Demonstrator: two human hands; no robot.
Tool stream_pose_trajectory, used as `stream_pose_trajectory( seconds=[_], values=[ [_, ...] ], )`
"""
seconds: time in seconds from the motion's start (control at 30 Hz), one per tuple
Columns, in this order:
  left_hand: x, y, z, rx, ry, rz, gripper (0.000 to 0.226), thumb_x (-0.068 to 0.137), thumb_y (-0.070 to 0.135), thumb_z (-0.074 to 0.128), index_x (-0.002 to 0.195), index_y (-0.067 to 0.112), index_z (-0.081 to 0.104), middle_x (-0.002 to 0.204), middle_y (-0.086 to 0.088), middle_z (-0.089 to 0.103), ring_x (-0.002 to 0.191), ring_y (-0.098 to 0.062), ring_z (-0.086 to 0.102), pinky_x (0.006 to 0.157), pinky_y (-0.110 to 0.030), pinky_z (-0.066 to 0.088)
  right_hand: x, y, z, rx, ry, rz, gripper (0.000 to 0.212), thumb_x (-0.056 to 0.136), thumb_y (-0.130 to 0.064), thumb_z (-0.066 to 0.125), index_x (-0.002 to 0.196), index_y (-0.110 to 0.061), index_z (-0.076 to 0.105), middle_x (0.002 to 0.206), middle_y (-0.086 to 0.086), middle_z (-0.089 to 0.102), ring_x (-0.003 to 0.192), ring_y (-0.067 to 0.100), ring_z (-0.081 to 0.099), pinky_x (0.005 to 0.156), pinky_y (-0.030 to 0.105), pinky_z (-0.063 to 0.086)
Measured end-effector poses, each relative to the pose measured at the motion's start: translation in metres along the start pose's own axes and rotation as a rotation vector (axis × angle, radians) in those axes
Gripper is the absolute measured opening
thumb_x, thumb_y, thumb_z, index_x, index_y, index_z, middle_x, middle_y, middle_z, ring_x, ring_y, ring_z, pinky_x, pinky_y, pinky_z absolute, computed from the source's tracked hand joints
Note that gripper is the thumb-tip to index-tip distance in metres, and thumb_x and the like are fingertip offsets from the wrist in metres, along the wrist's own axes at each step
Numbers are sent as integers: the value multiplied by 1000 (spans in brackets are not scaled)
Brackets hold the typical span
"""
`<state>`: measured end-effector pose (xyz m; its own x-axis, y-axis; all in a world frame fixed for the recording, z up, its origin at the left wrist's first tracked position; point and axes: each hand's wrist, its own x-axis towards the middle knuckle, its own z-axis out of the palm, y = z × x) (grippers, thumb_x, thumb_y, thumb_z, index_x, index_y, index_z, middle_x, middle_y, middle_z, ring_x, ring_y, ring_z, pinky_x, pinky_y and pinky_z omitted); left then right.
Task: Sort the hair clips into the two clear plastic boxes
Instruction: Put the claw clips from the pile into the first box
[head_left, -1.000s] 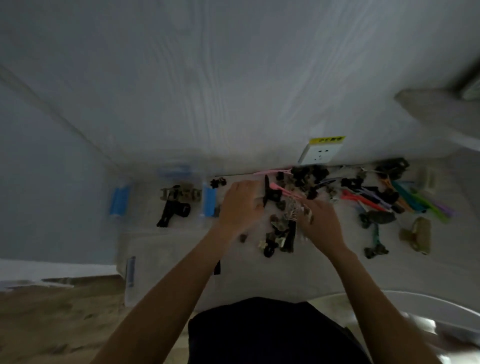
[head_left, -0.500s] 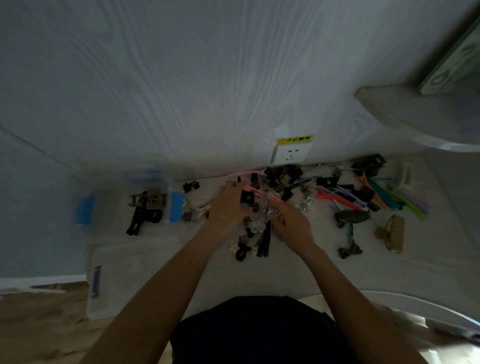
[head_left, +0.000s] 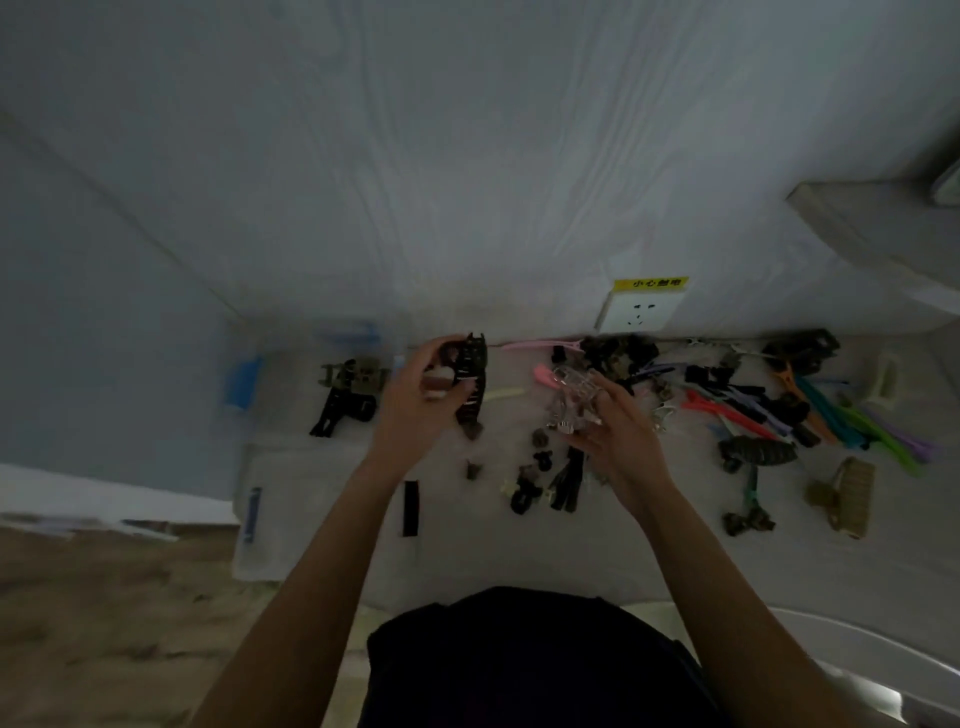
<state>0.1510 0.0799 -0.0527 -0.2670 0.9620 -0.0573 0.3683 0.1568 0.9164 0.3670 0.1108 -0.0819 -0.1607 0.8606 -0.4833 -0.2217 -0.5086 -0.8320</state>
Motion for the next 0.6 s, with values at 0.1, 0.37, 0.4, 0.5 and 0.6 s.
stream_pose_trajectory(
  seconds=[0.1,0.37,0.4,0.5,0.6],
  values=[
    [-9,1,-54,28,160,12,38,84,5,63,119,14,52,103,9,57,81,6,61,71,-8,49,-3,3,22,12,-92,31,25,98,-15,40,116,-18,58,98,-2,68,81,20,68,84,42,56],
    [-2,-64,-146,618,223,-58,31,86,10,60,116,12,54,107,-15,61,88,-32,63,77,-39,47,-8,-5,112,-33,-329,18,23,93,-14,49,114,-12,59,106,10,63,89,23,65,77,34,59],
    [2,-69,-148,665,195,-49,30,86,10,58,116,11,54,107,-17,60,91,-34,61,77,-41,46,-8,-7,124,-65,-343,2,20,94,-14,48,111,-14,60,104,9,64,86,20,66,72,30,58],
    [13,-81,-147,756,102,-75,32,87,7,54,119,7,52,109,-21,57,97,-36,56,79,-41,43,-8,-9,154,-153,-374,-34,21,94,-13,49,112,-13,57,106,9,65,90,19,67,74,28,58],
    [18,-88,-150,800,42,-82,37,85,3,53,122,3,51,113,-22,55,106,-36,51,84,-42,42,0,-4,178,-359,-374,-110,23,91,-16,55,113,-17,58,113,11,62,98,24,65,82,34,57]
  ],
)
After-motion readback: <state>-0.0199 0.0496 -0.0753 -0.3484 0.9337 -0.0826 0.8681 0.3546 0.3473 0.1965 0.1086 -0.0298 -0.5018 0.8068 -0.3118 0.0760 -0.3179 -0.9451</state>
